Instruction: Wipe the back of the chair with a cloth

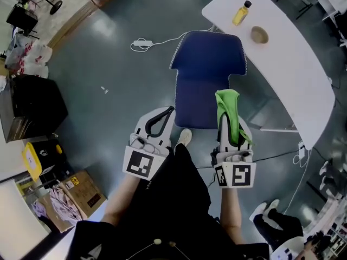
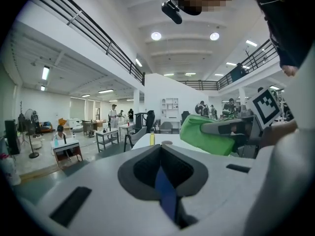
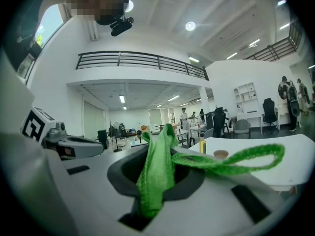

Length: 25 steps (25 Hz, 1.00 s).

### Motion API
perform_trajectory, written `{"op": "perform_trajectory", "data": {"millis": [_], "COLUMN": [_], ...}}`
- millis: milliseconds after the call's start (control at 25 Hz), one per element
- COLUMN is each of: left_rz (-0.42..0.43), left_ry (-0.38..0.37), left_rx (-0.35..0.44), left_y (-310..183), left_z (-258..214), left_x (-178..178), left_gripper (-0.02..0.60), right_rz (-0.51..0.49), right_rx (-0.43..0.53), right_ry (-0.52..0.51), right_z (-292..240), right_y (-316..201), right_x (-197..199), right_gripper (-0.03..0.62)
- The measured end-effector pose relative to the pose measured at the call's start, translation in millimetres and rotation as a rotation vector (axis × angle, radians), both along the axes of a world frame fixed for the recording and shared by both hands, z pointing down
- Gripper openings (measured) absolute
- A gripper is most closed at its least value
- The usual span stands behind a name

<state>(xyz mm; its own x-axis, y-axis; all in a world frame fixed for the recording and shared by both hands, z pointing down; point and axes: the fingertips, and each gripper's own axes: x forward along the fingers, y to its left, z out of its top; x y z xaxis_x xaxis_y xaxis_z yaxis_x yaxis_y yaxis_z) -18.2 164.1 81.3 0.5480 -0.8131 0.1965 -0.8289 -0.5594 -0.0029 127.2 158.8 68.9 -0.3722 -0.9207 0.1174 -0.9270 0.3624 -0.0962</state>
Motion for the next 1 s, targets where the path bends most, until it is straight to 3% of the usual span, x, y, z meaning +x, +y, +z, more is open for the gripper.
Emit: {"op": "perform_trajectory", "data": {"millis": [320, 480, 760, 1000], "left_rz": [-0.089, -0.126, -0.119, -0.192], "left_ry": [0.021, 0.013, -0.002, 0.011], "left_rx": [-0.065, -0.085, -0.135, -0.154], "left_y": [-22.3, -40.6, -80.7, -110.8], "left_z": [24.0, 32.8, 63.6, 99.2], "left_x": [-13.7, -26.0, -31.0, -46.9], "left_gripper": [0.003, 0.003, 0.003, 0.003], "right_rz": [0.019, 0.01, -0.033, -0.057], "right_rx": [0.072, 0.105, 0.123, 0.131], "right_ry": [0.105, 0.185, 0.231, 0.279], "right_z": [1.4, 6.4, 25.7, 61.2], "right_y": [-57.9, -91.0, -159.0, -202.2], "right_x": [15.9, 11.8, 0.2, -19.1], "right_gripper": [0.055, 0.055, 0.057, 0.057]}}
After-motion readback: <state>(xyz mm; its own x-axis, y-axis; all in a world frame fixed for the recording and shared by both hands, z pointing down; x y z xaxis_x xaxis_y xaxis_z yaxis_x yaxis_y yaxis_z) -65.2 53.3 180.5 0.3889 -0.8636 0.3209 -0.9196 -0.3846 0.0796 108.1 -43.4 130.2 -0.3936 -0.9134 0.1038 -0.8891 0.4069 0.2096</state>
